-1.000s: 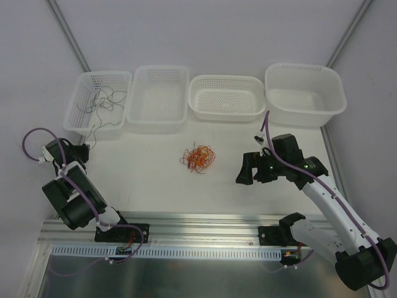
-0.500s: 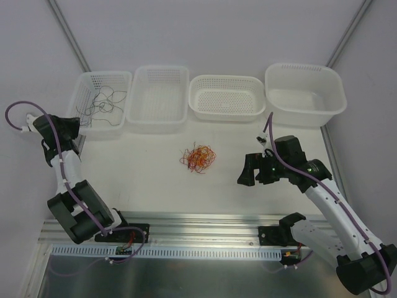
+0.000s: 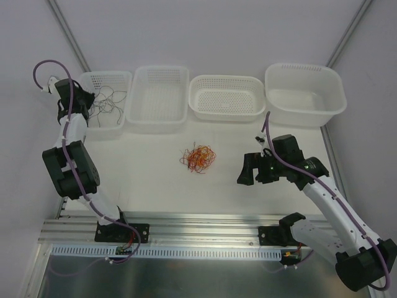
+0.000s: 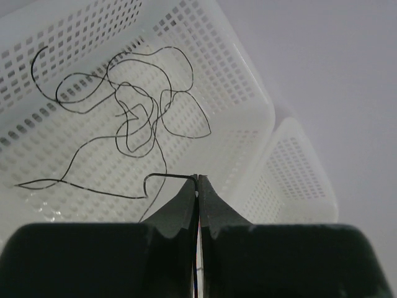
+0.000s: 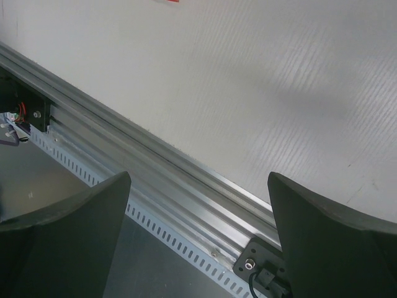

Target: Untangle the cables

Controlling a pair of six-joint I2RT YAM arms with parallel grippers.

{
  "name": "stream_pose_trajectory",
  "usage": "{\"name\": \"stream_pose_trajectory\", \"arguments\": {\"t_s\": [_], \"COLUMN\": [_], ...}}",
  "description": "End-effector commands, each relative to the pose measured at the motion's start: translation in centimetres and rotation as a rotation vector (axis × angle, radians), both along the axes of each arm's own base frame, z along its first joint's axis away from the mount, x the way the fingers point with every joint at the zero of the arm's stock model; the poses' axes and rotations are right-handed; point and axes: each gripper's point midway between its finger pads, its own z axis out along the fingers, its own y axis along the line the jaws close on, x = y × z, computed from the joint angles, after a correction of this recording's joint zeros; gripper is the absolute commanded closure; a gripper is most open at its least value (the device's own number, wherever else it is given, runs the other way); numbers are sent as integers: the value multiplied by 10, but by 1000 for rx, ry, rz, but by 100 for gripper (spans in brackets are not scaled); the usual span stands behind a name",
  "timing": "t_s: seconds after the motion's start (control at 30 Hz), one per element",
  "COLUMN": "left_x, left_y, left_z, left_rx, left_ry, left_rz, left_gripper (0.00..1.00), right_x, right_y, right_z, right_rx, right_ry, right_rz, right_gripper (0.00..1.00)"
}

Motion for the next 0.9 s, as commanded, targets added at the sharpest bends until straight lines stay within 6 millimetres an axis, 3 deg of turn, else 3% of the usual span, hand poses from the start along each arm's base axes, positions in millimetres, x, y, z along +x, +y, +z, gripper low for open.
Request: {"name": "stream_pose_trajectory", "arguments": {"t_s": [0.0,0.17,0.33,0.57,0.67,0.87], "left_x": [31,55,71,52,41,13], "left_y": [20,34,30,25,21,14], "left_z": [12,-33,-50,-39,-21,-4], "left_rx": [93,74,86,126,154,209], "left_ry": [11,133,174,192,181,193], "left_rz": [30,39,-44,-67,-75,-85], "left_gripper": [100,97,67,31,19,9], "right_x": [7,13,17,18,15,4], "right_y": [3,7,8,11,10,4], "right_z": [6,0,-6,-6,-5,0], "right_rx": [-3,-4,-16,-4,2,6], "right_ry": [-20,8,24,24,18,-5], "right_rz": [1,3,0,-10,-16,-33], "right_gripper": [3,2,3,2,2,2]}}
